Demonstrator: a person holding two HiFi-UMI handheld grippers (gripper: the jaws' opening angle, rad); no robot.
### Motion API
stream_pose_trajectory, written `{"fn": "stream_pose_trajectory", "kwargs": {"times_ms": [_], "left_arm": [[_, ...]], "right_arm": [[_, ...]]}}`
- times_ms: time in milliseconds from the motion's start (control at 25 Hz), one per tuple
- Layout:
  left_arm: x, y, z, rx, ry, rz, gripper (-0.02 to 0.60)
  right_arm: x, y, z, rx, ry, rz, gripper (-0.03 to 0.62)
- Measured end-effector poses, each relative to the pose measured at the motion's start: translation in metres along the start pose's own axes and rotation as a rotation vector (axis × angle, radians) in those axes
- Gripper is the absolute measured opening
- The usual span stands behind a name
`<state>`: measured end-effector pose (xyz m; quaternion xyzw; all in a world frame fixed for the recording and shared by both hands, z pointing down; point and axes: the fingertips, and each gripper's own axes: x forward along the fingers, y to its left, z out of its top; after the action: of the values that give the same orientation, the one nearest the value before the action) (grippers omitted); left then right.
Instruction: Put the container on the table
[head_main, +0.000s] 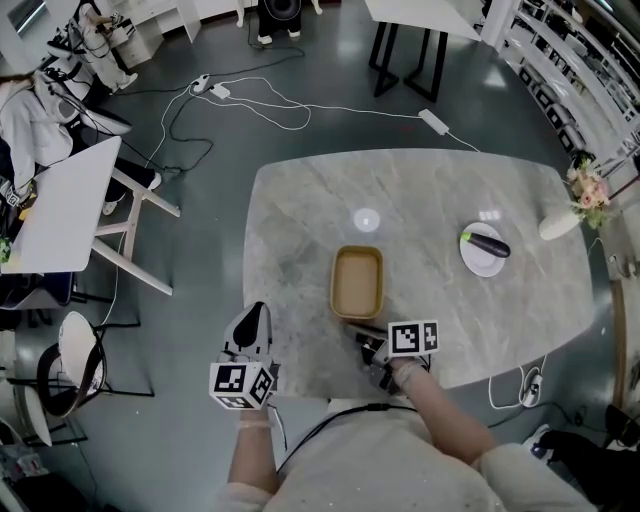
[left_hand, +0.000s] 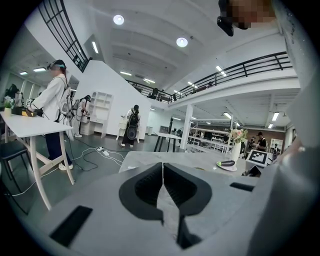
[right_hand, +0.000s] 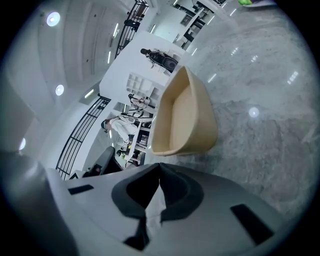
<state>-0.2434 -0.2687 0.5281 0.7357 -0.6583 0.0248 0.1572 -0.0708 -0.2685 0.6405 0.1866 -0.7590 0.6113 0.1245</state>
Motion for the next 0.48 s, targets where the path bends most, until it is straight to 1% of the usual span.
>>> {"fn": "stream_pose_trajectory", "kwargs": {"times_ms": [160, 360, 480], "left_arm": [[-0.001, -0.005, 0.001, 0.005, -0.003, -0.011, 0.011], [-0.002, -0.014, 0.002, 0.012, -0.006, -0.028, 0.011], [-0.003, -0.018, 0.002, 0.018, -0.007, -0.036, 0.011]], "right_arm": [[-0.007, 0.005, -0.001, -0.050, 0.000, 0.006, 0.008], [-0.024, 0.009, 0.005, -0.090, -0.030, 0.010, 0.006], [-0.035, 0.011, 0.012, -0.149, -0.053, -0.003, 0.007]]}}
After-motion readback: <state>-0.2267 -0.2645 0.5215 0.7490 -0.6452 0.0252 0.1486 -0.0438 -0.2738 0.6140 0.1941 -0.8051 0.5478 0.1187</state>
